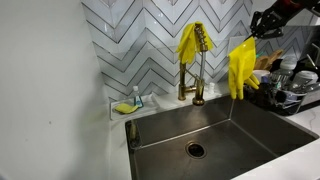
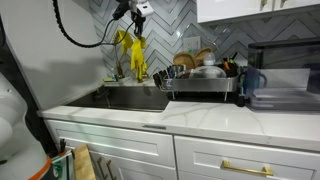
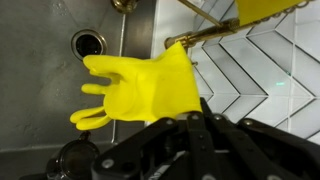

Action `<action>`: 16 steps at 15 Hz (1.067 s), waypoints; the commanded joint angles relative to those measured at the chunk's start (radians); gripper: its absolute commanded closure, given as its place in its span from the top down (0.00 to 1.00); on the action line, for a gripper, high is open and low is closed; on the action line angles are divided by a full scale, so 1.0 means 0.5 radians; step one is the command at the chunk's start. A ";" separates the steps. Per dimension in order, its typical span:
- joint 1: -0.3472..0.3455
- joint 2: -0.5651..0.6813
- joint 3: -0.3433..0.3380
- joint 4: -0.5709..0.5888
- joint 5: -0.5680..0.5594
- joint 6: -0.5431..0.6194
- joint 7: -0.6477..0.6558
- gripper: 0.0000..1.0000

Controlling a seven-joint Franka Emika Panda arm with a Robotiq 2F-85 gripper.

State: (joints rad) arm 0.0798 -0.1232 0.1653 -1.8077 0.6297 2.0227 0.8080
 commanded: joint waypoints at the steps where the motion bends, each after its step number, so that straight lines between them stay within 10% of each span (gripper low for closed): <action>1: 0.024 0.045 0.005 0.070 0.000 0.157 0.404 0.01; 7: 0.092 0.102 0.065 0.097 0.013 0.605 1.052 0.01; 16: 0.099 0.098 0.036 0.099 -0.032 0.575 1.079 0.01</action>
State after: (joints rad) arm 0.1151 -0.0828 0.1824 -1.7647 0.6276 2.2756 1.2636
